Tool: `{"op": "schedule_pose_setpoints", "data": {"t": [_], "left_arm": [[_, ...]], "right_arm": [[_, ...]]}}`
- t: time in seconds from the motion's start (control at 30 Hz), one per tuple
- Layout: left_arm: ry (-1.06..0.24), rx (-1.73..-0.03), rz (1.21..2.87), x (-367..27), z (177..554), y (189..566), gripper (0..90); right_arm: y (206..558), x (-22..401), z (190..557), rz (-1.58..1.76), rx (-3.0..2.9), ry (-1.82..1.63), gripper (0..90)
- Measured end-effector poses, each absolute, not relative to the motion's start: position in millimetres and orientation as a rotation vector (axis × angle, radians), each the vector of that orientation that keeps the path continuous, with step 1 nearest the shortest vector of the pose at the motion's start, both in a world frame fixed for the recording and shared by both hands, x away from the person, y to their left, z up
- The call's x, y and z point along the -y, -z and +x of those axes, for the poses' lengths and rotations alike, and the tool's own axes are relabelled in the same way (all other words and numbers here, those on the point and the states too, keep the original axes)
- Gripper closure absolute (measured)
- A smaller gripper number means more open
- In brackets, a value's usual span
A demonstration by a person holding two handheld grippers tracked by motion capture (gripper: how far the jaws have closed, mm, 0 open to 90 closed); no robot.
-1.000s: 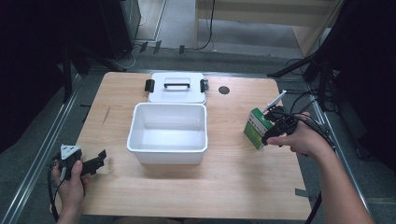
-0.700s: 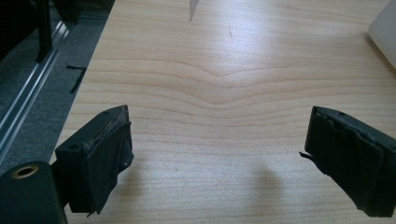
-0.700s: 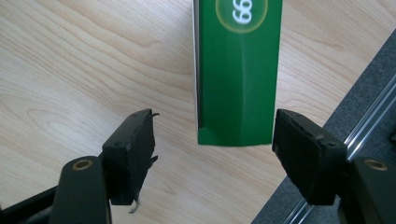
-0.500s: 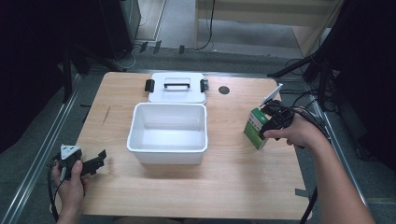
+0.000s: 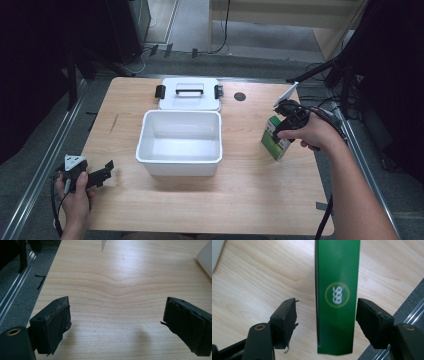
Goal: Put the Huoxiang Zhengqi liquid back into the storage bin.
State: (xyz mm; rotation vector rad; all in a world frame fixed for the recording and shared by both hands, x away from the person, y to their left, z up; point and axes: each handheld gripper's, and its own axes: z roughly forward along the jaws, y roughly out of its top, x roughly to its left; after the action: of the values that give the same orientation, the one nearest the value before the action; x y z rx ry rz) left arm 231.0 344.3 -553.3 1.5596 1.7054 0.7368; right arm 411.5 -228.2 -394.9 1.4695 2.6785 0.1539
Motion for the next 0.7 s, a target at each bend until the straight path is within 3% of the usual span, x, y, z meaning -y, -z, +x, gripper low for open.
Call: {"op": "schedule_pose_setpoints", "data": {"t": [0.7], "left_arm": [[-0.736,-1.704,1.56,-344.5,231.0,553.3,8.3]], "right_arm": [[393.8,221.3,429.4,1.495,-2.69,-0.174,55.3]]}}
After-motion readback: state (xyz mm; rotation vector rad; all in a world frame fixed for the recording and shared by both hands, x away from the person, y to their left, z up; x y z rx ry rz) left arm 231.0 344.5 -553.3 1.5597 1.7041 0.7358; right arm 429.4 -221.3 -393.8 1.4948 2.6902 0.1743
